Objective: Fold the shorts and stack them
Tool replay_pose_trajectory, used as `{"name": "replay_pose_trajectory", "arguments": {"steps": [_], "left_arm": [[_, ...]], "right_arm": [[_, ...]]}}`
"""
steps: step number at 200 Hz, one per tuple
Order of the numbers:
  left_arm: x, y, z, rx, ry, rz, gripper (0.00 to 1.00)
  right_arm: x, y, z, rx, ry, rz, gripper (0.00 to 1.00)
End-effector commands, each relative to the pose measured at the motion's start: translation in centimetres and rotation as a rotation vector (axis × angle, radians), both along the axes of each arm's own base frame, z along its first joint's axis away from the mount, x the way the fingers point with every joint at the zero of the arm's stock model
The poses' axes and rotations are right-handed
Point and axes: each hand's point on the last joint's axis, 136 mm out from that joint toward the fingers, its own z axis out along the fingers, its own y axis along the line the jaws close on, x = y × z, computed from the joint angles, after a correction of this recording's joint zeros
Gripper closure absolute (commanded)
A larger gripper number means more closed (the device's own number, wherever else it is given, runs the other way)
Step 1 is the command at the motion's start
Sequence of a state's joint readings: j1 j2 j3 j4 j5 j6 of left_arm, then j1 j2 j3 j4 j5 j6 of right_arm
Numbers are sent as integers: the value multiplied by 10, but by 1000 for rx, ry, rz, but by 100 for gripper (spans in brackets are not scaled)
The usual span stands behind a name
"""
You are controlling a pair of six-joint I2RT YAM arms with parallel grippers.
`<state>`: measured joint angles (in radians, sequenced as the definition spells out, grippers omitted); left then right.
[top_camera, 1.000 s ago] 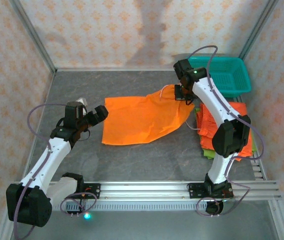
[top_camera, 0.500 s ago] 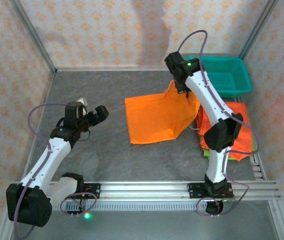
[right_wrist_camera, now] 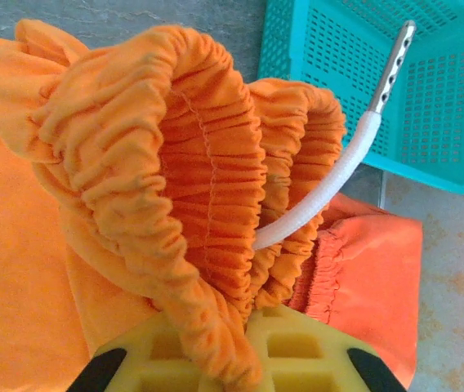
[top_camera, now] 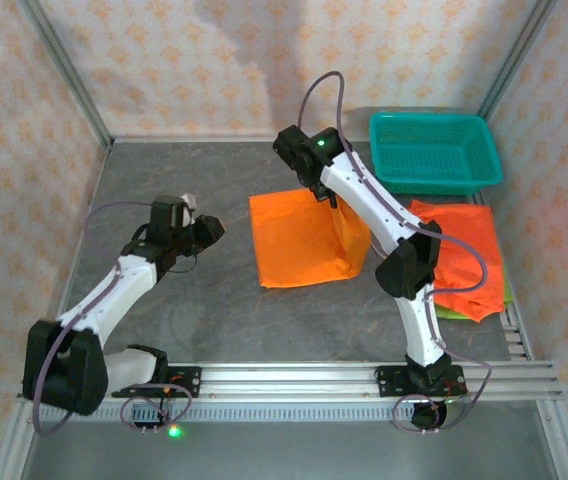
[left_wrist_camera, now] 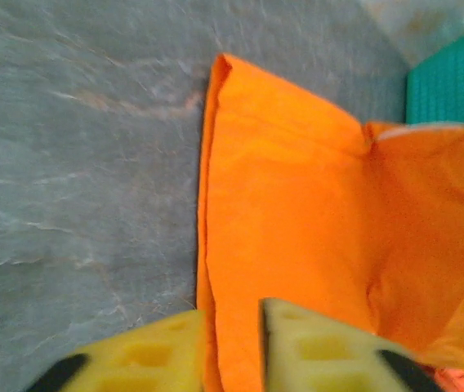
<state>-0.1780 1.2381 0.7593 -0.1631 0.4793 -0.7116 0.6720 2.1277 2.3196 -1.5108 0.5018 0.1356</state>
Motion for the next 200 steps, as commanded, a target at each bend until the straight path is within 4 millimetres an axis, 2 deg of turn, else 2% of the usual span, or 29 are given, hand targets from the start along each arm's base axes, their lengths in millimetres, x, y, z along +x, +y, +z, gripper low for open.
{"name": "replay_pose_trajectory", "arguments": {"steps": [1,5,26,45,73,113,175,200], "left_arm": [[24,-33,18,-88,-36,-55,97],[27,-38,14,-88,-24,-61,100],[40,-57,-5,-98,34,-80,100],[47,-67,-29,-87,87,-69,100],[47,-73,-61,-69,139,-50,100],[42,-88,-86,-41,179,-73,100],[25,-85,-125,14,254,-50,100],[19,-84,-138,23,274,-42,100]], "right_arm": [[-2,3,5,-6,-21,-19,100],[-2,4,4,0,-17,-20,100],[-3,8,-1,26,-7,-30,100],[-3,11,-7,43,-1,-41,100],[0,19,-19,74,14,-54,100],[1,34,-37,140,47,-67,100],[4,54,-52,245,67,-89,100],[5,68,-64,307,89,-102,100]]}}
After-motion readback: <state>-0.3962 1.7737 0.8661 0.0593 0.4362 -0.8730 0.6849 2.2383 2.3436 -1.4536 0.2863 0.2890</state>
